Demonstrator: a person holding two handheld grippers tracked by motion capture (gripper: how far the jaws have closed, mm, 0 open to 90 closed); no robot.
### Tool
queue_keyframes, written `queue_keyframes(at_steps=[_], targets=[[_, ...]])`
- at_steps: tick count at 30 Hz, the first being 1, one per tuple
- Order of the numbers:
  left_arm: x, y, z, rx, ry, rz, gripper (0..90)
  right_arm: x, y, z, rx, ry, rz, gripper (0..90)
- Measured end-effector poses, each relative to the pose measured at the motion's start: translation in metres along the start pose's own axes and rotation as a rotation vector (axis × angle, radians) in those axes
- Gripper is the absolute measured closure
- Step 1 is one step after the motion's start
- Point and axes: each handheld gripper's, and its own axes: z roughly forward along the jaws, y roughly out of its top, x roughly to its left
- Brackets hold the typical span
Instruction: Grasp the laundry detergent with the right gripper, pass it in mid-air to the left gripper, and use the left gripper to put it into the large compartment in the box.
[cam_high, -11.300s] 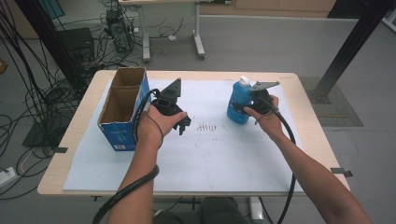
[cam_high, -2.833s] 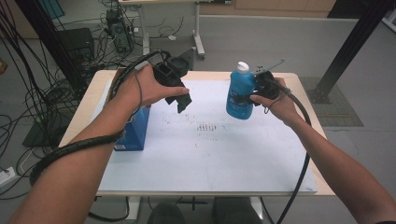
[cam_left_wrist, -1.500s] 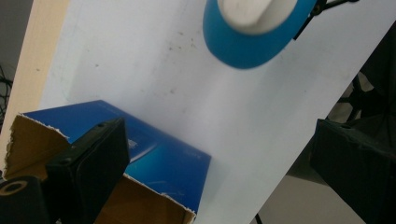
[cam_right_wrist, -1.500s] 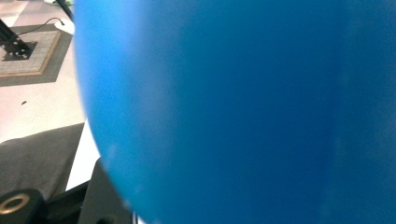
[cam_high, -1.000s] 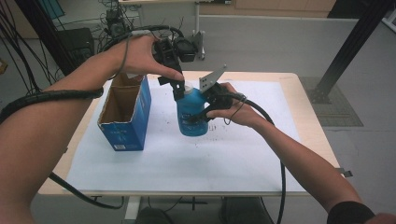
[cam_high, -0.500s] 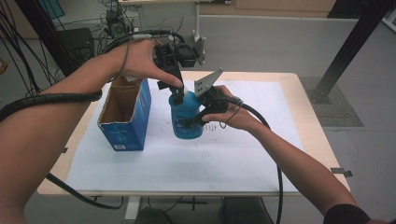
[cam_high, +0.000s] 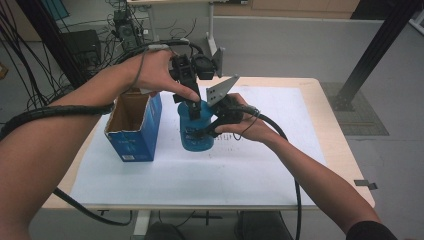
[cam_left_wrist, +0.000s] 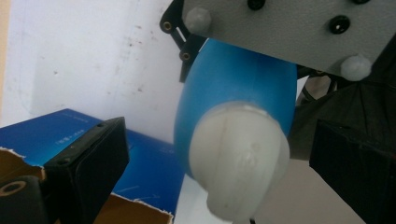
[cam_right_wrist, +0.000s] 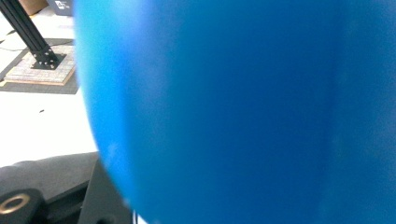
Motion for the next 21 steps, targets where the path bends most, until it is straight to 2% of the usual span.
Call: queue_keyframes(at_steps=[6, 8, 15, 19, 21], targets=[[-0.004, 0.001, 0.005, 0.003, -0.023, 0.017, 5.3, 0.003, 0.002, -0.002, -0.015, 0.012, -0.002, 43.4], [-0.004, 0.001, 0.007, 0.003, -0.027, 0.016, 5.2, 0.004, 0.003, -0.003, -0.02, 0.018, 0.004, 43.4], [-0.003, -0.001, 0.01, -0.005, -0.035, 0.01, 5.2, 0.004, 0.005, -0.003, -0.045, 0.017, -0.029, 43.4], [-0.003, -0.001, 0.012, 0.001, -0.041, 0.01, 5.2, 0.005, 0.005, -0.003, -0.046, 0.024, -0.022, 43.4], [-0.003, -0.001, 0.013, -0.005, -0.039, 0.009, 5.2, 0.004, 0.006, -0.002, -0.053, 0.025, -0.033, 43.4]])
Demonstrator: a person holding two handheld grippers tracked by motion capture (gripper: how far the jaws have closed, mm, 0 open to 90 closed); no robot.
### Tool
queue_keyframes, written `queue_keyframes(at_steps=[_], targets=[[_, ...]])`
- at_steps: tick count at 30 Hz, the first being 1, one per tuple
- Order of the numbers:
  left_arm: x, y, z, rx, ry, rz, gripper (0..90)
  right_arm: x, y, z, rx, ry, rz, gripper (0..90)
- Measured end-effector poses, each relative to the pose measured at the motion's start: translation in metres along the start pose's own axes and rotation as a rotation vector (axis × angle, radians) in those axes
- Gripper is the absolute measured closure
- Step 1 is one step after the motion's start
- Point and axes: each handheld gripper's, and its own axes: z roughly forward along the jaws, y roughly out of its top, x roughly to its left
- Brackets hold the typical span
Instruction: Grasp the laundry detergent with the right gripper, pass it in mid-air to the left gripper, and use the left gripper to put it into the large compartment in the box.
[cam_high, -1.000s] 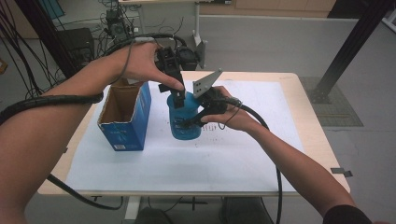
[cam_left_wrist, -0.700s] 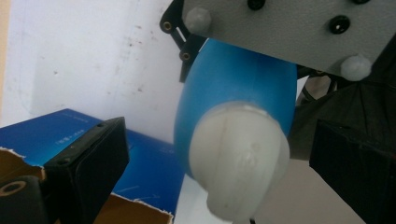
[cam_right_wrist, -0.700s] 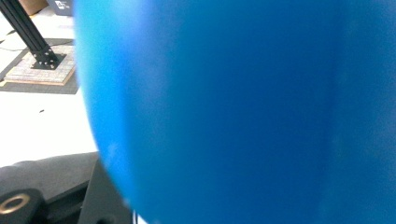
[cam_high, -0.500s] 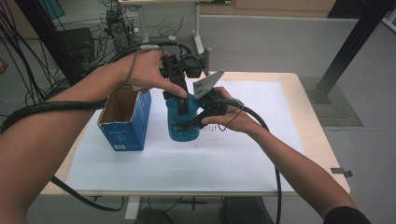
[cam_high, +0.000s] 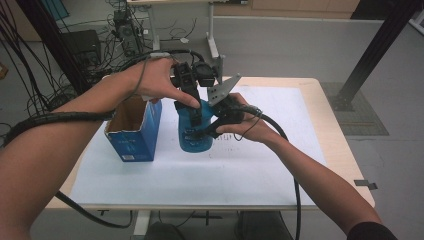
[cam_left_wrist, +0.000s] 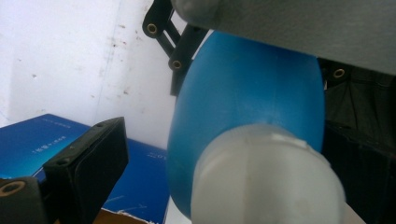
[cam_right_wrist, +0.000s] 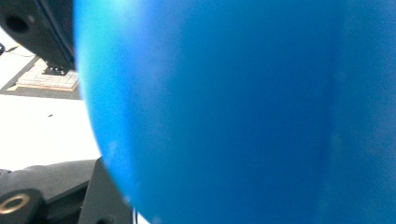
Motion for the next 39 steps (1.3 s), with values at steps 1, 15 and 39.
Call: queue_keyframes(at_steps=[1, 15, 39], targets=[[-0.0003, 0.0003, 0.0002, 0.0, 0.0, 0.001, 5.2, 0.0004, 0.0005, -0.0002, 0.0, 0.001, 0.0, 43.4], [-0.0031, 0.0012, -0.0002, -0.003, 0.009, 0.014, 5.3, 0.0008, 0.0028, -0.0017, -0.004, -0.001, 0.005, 43.4], [-0.0065, 0.0017, -0.0028, 0.001, 0.016, 0.024, 5.2, 0.0017, 0.0037, -0.0023, -0.001, -0.007, 0.003, 43.4]])
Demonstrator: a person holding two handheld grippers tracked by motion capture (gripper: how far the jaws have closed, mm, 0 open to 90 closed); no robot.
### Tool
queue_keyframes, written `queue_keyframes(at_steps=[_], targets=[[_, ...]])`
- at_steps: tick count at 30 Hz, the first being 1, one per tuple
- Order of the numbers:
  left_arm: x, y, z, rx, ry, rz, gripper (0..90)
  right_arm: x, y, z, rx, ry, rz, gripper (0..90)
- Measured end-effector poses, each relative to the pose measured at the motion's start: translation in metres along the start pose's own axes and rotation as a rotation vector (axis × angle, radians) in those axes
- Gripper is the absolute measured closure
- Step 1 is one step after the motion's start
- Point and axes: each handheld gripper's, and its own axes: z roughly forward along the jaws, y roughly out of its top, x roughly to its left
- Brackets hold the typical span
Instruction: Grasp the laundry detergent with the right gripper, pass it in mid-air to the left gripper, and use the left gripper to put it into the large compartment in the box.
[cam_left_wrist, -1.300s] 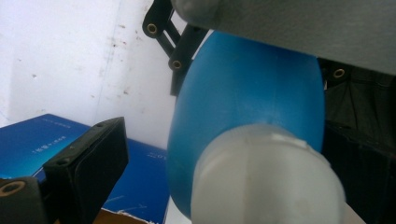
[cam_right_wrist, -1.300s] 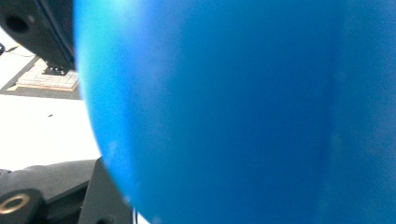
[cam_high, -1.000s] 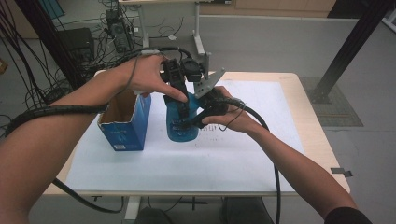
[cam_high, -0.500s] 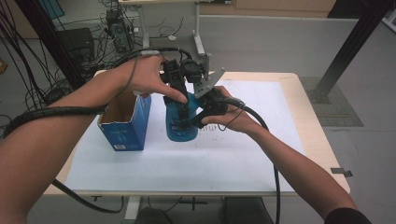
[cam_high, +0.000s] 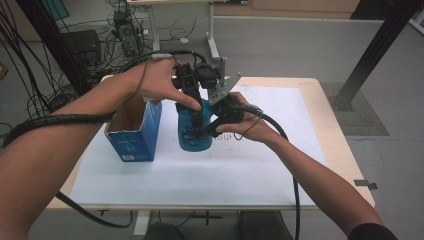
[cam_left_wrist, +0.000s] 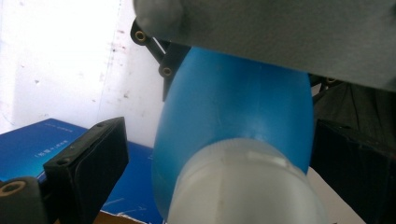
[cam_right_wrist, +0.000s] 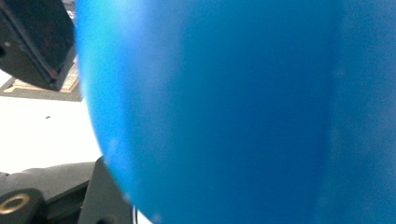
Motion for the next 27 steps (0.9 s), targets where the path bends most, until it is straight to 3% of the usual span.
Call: queue_keyframes(at_steps=[27], targets=[[0.0007, -0.0014, 0.0008, -0.003, 0.001, -0.004, 5.3, -0.0004, 0.0005, 0.0002, -0.003, -0.002, -0.001, 43.4]])
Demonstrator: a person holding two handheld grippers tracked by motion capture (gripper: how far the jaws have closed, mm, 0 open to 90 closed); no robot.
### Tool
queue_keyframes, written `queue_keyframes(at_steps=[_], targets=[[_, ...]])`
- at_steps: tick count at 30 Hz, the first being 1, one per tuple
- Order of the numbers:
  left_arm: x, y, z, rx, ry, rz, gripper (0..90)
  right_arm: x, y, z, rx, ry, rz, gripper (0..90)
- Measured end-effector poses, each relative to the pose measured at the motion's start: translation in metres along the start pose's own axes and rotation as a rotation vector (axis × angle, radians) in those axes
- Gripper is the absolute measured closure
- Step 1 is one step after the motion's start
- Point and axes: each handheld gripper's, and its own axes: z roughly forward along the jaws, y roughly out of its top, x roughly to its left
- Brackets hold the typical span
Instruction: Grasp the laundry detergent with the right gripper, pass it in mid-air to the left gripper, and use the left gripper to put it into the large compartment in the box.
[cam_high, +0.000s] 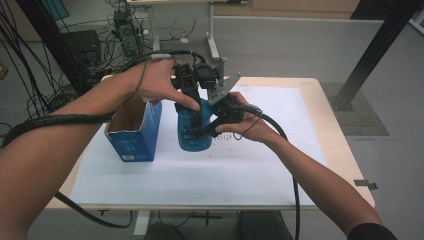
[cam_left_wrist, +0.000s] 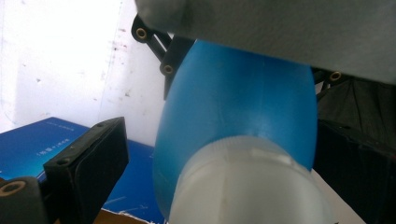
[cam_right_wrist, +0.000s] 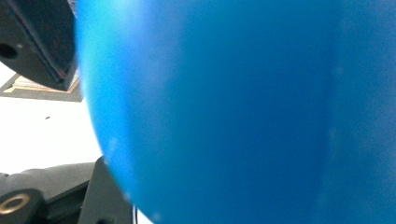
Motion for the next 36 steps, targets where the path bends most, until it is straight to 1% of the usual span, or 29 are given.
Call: queue_keyframes(at_steps=[6, 8, 14, 16, 19, 22, 26, 27, 30, 31, 32, 34, 36], targets=[[0.0002, 0.0012, 0.0005, 0.008, 0.002, 0.005, 5.4, 0.0, 0.0003, -0.0007, -0.002, 0.001, 0.001, 43.4], [0.0005, 0.0008, 0.0004, 0.002, 0.004, 0.003, 5.6, 0.0001, 0.0004, -0.0011, -0.004, 0.002, 0.002, 43.4], [0.0013, -0.0001, 0.0002, 0.002, 0.008, 0.004, 8.9, 0.0002, 0.0009, -0.002, -0.006, 0.001, 0.001, 43.4], [0.0011, -0.0003, 0.0003, -0.002, 0.013, 0.007, 13.4, 0.0001, 0.001, -0.0019, -0.006, 0.0, -0.001, 43.4], [0.0008, -0.0001, 0.0005, -0.002, 0.01, 0.009, 15.5, 0.0003, 0.0013, -0.0011, -0.004, 0.002, -0.005, 43.4], [0.0009, 0.0002, 0.0007, 0.006, 0.001, 0.014, 21.3, 0.001, 0.0019, -0.0004, -0.003, -0.002, -0.012, 43.4], [0.0007, 0.0006, -0.0006, 0.007, 0.005, 0.022, 25.0, 0.0005, 0.0024, -0.0011, -0.007, -0.005, -0.02, 43.4], [0.0007, 0.0009, -0.0012, -0.001, 0.001, 0.023, 26.2, 0.0003, 0.0023, -0.0013, -0.007, -0.007, -0.021, 43.4], [0.0, 0.0012, -0.0013, -0.006, -0.004, 0.024, 30.5, -0.0003, 0.0022, -0.0021, -0.007, -0.009, -0.025, 43.4], [-0.0001, 0.0017, -0.0019, -0.001, -0.009, 0.027, 31.9, -0.0006, 0.0021, -0.002, -0.007, -0.012, -0.028, 43.4], [-0.0002, 0.0019, -0.0019, 0.0, -0.012, 0.03, 31.9, -0.0006, 0.0021, -0.002, -0.007, -0.012, -0.028, 43.4], [-0.0006, 0.002, -0.0017, -0.005, -0.015, 0.033, 35.4, 0.0, 0.0016, -0.0023, -0.007, -0.006, -0.014, 43.4], [-0.0008, 0.0021, -0.001, -0.004, -0.013, 0.033, 35.5, 0.0, 0.0014, -0.002, -0.005, -0.006, -0.017, 43.4]])
